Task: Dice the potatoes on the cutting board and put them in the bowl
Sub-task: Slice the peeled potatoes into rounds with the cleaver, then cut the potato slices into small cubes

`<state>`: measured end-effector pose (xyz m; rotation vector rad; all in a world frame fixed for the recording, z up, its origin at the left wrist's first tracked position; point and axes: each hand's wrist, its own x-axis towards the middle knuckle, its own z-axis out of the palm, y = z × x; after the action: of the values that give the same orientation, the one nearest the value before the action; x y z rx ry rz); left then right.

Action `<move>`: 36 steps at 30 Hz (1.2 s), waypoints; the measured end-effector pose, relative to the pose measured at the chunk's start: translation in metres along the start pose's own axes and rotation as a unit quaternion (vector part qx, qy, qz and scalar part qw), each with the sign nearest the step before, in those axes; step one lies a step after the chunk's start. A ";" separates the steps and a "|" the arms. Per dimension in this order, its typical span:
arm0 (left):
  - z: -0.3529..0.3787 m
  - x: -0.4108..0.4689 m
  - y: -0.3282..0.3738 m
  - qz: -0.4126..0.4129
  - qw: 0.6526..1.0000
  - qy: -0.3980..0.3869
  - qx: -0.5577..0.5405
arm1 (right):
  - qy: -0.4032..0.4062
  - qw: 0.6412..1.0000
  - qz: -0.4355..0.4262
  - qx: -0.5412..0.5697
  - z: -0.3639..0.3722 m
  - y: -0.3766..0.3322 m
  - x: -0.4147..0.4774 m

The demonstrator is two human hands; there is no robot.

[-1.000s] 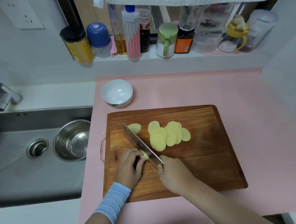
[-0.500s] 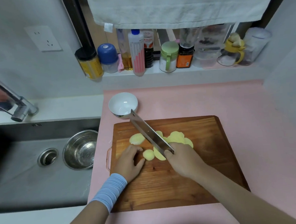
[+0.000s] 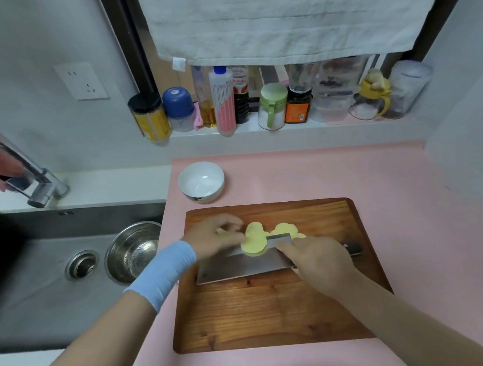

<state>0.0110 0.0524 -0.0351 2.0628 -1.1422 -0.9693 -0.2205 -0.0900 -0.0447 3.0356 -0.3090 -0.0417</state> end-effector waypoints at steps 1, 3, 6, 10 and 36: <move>0.008 0.005 0.003 0.004 0.997 -0.054 0.047 | 0.000 1.000 -0.008 -0.010 -0.003 -0.002 0.001; 0.019 0.013 0.000 -0.004 0.993 -0.085 0.077 | 0.011 0.999 -0.029 -0.027 -0.003 -0.002 0.005; 0.024 0.018 -0.010 -0.022 0.998 -0.044 0.044 | 0.000 0.998 -0.053 -0.034 -0.009 -0.004 0.005; 0.015 0.021 -0.026 -0.051 0.996 0.065 -0.031 | -0.013 0.999 -0.033 0.021 -0.012 -0.003 0.000; 0.131 0.053 -0.005 0.253 0.871 0.058 0.417 | 0.069 0.818 0.420 0.387 -0.004 0.025 -0.001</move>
<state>-0.0740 -0.0098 -0.1293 2.1602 -2.1451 -0.0612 -0.2265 -0.1140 -0.0387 3.2023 -2.0385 0.4697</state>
